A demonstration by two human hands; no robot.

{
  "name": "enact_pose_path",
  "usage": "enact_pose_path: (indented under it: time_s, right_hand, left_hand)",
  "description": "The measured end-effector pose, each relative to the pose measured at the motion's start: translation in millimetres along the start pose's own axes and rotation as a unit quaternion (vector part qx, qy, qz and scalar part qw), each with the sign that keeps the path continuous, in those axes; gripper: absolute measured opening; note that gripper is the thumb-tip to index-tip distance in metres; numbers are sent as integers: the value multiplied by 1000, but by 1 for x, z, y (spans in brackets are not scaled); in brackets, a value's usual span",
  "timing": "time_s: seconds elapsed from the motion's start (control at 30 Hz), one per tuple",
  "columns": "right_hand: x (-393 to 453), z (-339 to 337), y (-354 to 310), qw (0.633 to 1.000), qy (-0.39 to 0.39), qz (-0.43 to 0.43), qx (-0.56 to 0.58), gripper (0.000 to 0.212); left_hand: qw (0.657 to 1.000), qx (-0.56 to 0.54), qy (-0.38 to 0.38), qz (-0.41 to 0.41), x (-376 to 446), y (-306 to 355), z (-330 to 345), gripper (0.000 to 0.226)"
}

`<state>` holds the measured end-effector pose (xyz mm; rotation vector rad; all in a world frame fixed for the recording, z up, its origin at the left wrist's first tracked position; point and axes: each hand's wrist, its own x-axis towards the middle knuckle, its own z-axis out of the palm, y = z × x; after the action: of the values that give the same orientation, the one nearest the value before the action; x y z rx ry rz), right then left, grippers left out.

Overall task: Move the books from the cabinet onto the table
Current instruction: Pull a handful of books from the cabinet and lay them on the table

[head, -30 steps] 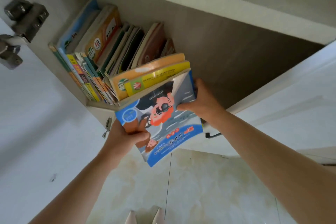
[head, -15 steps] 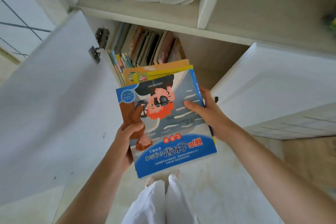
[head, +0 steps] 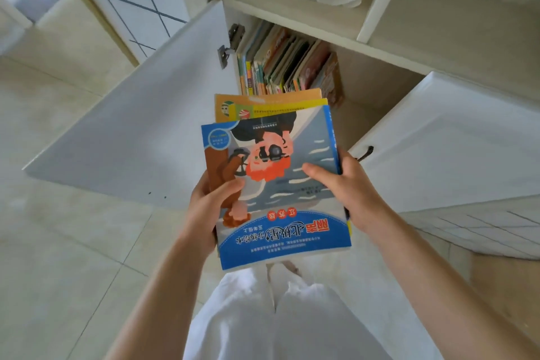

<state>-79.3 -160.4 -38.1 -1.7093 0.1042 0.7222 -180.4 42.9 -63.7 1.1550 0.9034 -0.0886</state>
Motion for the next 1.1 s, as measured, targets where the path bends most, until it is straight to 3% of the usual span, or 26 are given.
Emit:
enact_pose_path:
  time_s: [0.13,0.3,0.47,0.7,0.97,1.1]
  right_hand:
    - [-12,1,2,996,-43,-16,-73,29]
    - [-26,20,0,979,-128,-61,-148,36]
    - [-53,62,4,950,-243,-76,-182,35]
    - [-129,154,27,873,-399,-103,-262,46]
    - [-253,261,89,769,-537,-127,-323,38]
    - [-341,310,139,722,-588,-119,-346,43]
  left_hand:
    - [996,-56,64,9,-41,-20,0,27]
    - [973,-139,172,59,-96,-55,-8,63]
    - [937,-179,286,91,-156,-88,-31,46]
    - [849,-242,459,100,-252,-159,-80,38]
    - [738,-336,576,103,-370,-255,-139,28]
    - [682,-356,630,103,-448,-314,-171,35]
